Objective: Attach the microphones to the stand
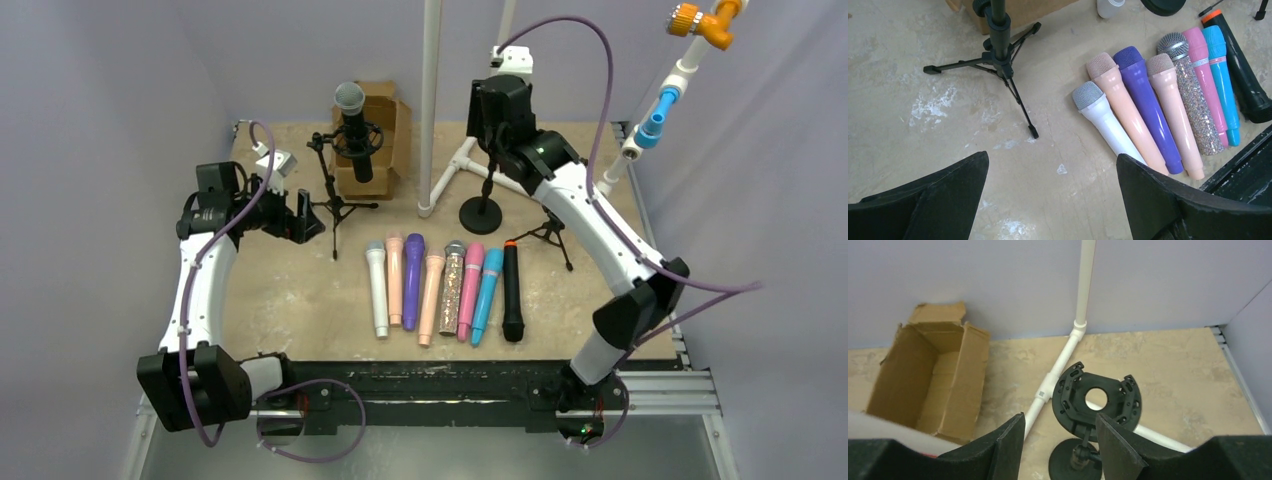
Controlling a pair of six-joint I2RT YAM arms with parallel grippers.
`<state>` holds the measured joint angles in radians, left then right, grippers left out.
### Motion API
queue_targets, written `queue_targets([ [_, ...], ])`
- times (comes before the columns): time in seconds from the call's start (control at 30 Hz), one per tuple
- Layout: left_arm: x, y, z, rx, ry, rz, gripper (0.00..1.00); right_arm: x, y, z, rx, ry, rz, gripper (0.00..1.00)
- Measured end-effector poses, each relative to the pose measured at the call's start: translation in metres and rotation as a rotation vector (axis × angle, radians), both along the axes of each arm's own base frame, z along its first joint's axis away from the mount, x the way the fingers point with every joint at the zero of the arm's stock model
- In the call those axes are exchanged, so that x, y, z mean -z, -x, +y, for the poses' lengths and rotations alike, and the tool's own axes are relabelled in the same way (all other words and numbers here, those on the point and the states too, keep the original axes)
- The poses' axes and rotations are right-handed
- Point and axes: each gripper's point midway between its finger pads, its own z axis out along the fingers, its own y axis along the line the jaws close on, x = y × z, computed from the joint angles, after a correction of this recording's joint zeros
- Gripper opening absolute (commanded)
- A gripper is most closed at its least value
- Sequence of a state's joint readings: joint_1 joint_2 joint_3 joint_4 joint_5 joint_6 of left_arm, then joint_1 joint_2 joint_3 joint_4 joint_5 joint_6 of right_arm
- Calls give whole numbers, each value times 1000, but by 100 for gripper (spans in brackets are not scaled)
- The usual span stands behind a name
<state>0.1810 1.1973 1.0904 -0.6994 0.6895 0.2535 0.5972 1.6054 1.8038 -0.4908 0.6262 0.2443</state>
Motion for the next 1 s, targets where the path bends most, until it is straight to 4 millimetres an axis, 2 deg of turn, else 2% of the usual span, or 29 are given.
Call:
queue_targets([
  [0.2,-1,8,-1,0,2,15,100,50,-40,5,15,43,121,56],
  [0.3,-2,9,-2,0,1,13,100,69,-54,2,33,54,162,54],
  [0.43,-1,11,-2,0,2,20,100,87,-63,-2,45,59,199,50],
  [0.6,0,12,-1,-4,-4,23,100,98,-67,-3,50,57,218,30],
  [0.77,4,14,2,-13,-23,24,100,102,-72,9,14,16,213,13],
  [1.0,6,16,4,-16,-36,22,100,96,-65,21,-73,-38,208,3],
])
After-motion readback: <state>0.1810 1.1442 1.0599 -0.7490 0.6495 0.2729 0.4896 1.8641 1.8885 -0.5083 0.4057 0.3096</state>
